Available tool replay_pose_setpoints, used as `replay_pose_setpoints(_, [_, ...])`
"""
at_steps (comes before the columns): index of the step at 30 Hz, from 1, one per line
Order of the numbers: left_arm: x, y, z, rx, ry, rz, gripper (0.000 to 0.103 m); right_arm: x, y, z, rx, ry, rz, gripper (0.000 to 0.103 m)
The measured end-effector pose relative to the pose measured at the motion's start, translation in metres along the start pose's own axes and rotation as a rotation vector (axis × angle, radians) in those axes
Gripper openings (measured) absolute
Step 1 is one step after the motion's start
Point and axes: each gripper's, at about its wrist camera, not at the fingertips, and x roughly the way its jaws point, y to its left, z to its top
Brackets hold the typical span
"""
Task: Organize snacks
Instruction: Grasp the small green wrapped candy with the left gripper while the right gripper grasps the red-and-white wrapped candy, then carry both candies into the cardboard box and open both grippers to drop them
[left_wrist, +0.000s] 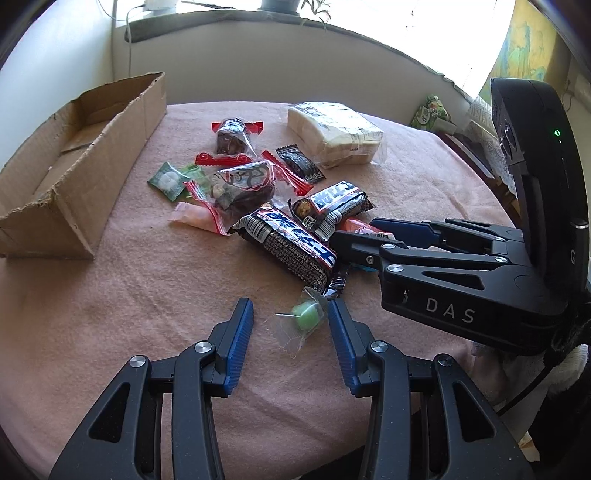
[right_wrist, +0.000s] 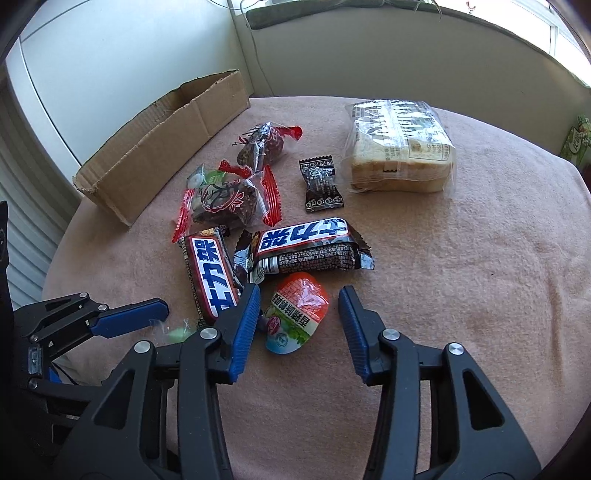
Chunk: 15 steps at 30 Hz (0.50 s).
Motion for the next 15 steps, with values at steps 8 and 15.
replay_pose_setpoints(8, [0.0017,0.0004,-0.0038,0.024,-0.022,0.010,0.035,0.0004,0.0047,-0.0028,-0.037,-0.008,-0.045,0.036])
replay_pose_setpoints(15, [0.0009,0.0076,-0.0070,0.016,-0.033,0.020,0.020,-0.0021,-0.0004,-0.0037,-0.029,-0.018,-0.060,0.026])
